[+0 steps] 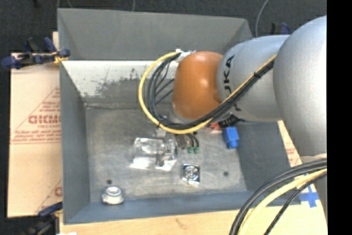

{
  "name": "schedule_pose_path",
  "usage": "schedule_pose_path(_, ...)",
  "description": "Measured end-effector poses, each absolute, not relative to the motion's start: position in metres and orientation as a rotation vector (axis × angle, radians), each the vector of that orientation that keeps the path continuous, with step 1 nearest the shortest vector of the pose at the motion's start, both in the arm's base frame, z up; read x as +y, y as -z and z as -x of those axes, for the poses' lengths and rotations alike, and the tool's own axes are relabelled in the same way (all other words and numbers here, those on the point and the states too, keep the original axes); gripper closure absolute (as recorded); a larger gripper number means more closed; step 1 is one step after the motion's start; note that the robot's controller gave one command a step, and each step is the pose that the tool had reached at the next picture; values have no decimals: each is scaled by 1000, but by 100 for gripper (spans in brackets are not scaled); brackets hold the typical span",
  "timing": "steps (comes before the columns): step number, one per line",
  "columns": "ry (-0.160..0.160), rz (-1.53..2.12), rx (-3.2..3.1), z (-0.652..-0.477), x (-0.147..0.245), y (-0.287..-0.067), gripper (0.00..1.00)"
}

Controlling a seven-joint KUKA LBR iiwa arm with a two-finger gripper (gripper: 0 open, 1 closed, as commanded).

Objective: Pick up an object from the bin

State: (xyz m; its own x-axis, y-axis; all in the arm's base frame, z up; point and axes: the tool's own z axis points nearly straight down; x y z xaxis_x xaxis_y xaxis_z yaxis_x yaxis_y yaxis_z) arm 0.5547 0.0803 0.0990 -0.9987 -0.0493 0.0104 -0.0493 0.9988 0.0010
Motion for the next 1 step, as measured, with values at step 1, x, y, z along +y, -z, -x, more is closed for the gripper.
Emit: schedule_pose_path(1, -2, -207, -3143, -555, 86, -231, 100)
